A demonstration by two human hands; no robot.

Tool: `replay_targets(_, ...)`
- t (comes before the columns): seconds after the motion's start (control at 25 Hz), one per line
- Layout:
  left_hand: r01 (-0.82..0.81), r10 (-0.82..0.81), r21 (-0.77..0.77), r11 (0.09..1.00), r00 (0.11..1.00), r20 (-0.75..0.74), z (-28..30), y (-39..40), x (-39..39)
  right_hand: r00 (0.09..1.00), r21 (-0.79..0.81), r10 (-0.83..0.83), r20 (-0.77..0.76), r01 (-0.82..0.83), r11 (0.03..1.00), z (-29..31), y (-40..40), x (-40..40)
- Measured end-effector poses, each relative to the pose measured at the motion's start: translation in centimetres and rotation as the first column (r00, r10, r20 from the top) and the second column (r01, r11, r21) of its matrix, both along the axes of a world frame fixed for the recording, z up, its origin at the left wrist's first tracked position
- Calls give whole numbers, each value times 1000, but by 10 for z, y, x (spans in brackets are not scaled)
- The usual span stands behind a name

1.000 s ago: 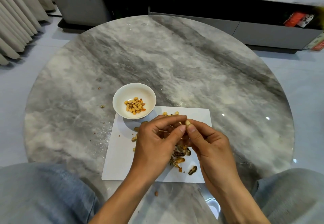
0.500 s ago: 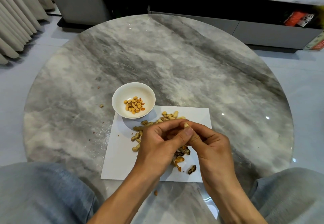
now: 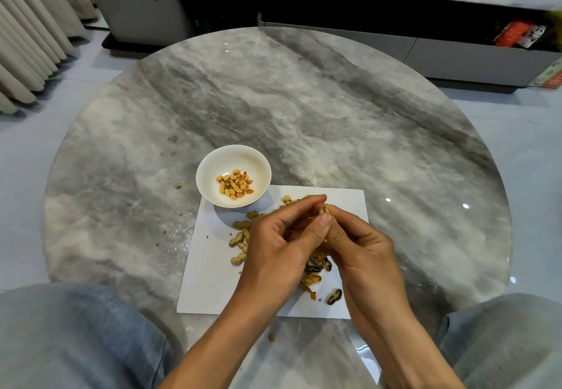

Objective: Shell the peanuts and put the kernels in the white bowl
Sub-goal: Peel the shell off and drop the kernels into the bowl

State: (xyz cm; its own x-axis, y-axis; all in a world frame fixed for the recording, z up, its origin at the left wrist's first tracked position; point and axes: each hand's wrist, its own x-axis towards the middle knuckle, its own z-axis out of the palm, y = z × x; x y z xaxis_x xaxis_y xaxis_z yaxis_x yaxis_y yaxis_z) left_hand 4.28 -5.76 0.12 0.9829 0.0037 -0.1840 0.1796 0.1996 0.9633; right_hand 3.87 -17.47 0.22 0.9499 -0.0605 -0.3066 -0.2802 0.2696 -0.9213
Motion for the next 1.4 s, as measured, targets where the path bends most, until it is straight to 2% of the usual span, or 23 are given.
replay_targets(0.08,50,-52,63,997,998,38,3,5,1,1000,-10,24,-18,-25,1000,2,-7,4)
replay_targets(0.24,20,-77,325,946,983,166,2,10,1,998,-60,51,-22,-53,997,5,-15,7)
replay_targets(0.36,10,-95,396,918,976,195,3,13,3,995,-195,97,11,-93,976,10,-22,10)
replay_targets(0.52,27,-119,443,896,976,180,6,19,3,965,-417,244,95,-184,890,15,-27,12)
replay_targets(0.64,33,-106,396,917,981,162,10,18,3,949,-455,286,134,-198,869,16,-29,12)
replay_targets(0.76,33,-65,252,967,991,120,13,19,5,958,-409,234,167,-148,901,16,-26,12)
replay_targets(0.88,25,-39,173,985,996,77,15,18,5,968,-369,177,177,-101,924,16,-22,10)
replay_targets(1.08,-3,1,62,998,1000,30,15,17,5,990,-234,70,119,-41,971,16,-17,7)
replay_targets(1.4,-29,26,-31,999,997,-70,9,12,5,1000,-4,6,-7,-6,1000,11,-13,8)
